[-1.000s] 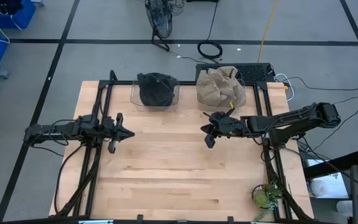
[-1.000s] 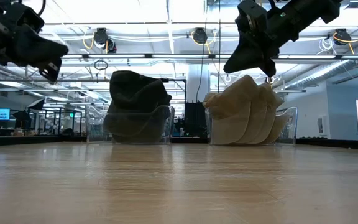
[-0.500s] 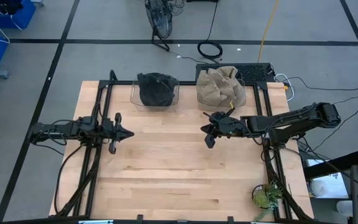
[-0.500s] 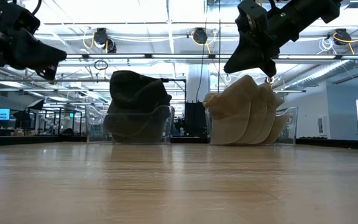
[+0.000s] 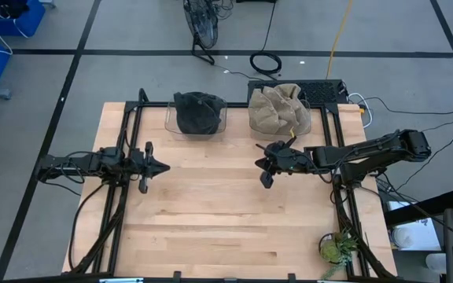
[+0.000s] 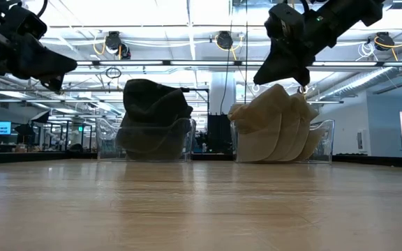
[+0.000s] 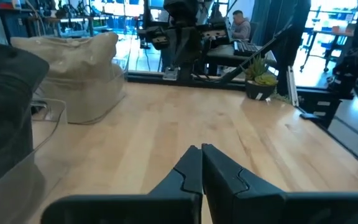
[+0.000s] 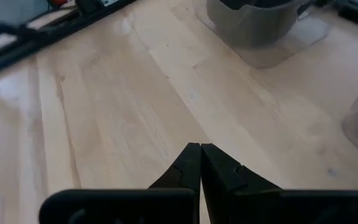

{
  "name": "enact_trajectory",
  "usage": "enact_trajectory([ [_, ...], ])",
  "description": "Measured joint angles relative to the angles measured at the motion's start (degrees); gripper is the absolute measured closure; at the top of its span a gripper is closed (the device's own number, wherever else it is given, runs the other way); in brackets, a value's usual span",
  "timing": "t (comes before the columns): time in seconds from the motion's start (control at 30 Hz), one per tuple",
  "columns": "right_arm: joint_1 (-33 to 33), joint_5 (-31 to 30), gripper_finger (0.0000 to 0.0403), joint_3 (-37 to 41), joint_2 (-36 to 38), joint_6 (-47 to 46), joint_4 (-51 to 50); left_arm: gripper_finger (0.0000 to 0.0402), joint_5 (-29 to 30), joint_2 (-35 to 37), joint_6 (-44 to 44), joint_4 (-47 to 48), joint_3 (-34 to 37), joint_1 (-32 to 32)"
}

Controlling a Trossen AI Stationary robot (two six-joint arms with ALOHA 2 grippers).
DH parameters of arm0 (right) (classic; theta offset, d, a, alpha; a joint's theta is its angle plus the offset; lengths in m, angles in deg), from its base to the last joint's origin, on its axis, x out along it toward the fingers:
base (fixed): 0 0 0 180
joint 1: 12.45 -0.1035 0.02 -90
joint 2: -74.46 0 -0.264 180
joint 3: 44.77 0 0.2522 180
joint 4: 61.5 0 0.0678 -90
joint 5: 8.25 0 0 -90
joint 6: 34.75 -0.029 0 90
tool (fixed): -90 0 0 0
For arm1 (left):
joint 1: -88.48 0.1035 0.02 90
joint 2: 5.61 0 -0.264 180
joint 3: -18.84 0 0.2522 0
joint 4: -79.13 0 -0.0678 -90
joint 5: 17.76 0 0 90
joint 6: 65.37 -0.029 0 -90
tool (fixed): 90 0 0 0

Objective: Pick & Place hat
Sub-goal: Return to Home Position

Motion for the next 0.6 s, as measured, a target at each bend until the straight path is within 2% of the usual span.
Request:
enact_trajectory([
  [0.17,-1.4,1.37,0.0403,0.15,0.25,9.54,-0.9,0.0389,-0.15,0.0,0.08,-0.21,0.0,0.0],
  [0.27,-2.88,1.33,0.0403,3.99,3.22,11.95,-1.38,0.0396,-0.15,0.0,0.25,-0.8,0.07,0.0],
  [0.37,-4.46,1.12,0.0403,12.01,9.39,11.86,2.64,0.0398,-0.15,0.0,0.25,-1.55,0.11,0.0],
  [0.5,-5.77,1.57,0.0403,24.59,20.47,12.12,14.75,0.0387,-0.15,0.0,0.23,-1.62,0.11,0.0],
  [0.6,-5.78,4.81,0.0403,32.96,28.07,12.91,22.27,0.0374,-0.15,0.0,0.23,-1.74,0.11,-0.01],
])
